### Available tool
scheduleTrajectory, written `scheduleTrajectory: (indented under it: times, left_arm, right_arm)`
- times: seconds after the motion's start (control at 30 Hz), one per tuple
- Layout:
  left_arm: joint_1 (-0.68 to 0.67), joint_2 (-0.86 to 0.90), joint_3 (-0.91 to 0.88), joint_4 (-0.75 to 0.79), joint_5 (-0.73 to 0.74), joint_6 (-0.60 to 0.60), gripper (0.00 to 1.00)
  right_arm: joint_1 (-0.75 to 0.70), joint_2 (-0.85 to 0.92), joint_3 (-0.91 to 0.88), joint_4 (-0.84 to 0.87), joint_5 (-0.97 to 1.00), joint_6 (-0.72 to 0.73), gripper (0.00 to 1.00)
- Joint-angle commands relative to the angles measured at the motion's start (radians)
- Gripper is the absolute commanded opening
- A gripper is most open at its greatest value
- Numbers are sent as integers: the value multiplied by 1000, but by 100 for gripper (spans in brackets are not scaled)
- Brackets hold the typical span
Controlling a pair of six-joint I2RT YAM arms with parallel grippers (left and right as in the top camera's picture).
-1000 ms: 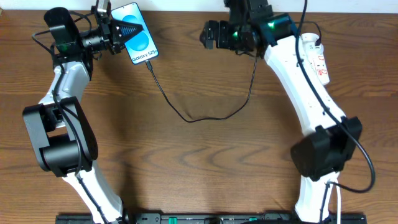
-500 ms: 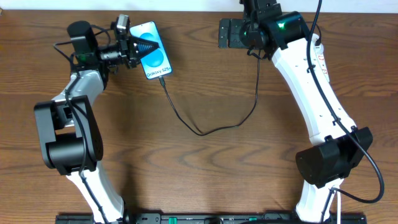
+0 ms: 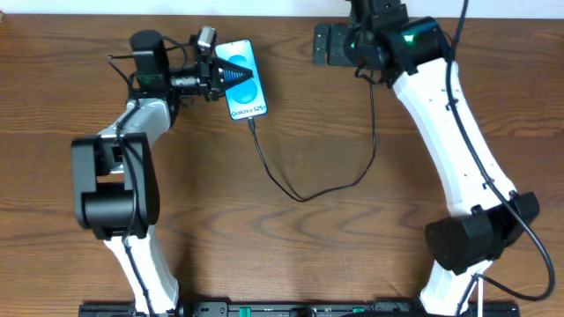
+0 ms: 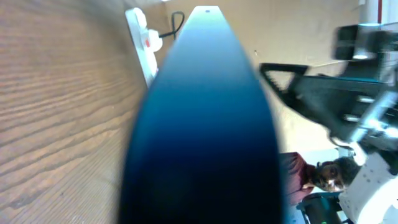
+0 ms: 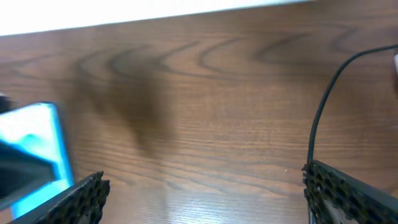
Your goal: Plug charger to phone and switch on socket
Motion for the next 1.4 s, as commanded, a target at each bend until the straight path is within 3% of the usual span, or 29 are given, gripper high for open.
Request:
scheduleTrajectory:
  times: [0.0, 0.43, 0.63, 1.03, 1.2, 1.37]
  left_arm:
    - [-26, 76, 0, 1, 17, 18, 7]
    - [-54, 135, 1, 2, 2, 41, 7]
    - [-55, 135, 7, 10, -25, -86, 7]
    - [-57, 82, 10, 9, -70, -225, 7]
    - [-57, 61, 22, 9, -84, -349, 7]
    - [-57, -10, 28, 9, -113, -362, 7]
  right_arm:
    - [-3, -69, 14, -4, 13, -21, 99]
    - [-3, -80, 14, -21, 13, -28, 99]
    - [-3, -80, 14, -21, 13, -28, 99]
    - [-3, -80, 14, -19, 13, -28, 99]
    - [-3, -80, 14, -18, 13, -28, 99]
    - [-3, -80, 14, -18, 13, -28, 99]
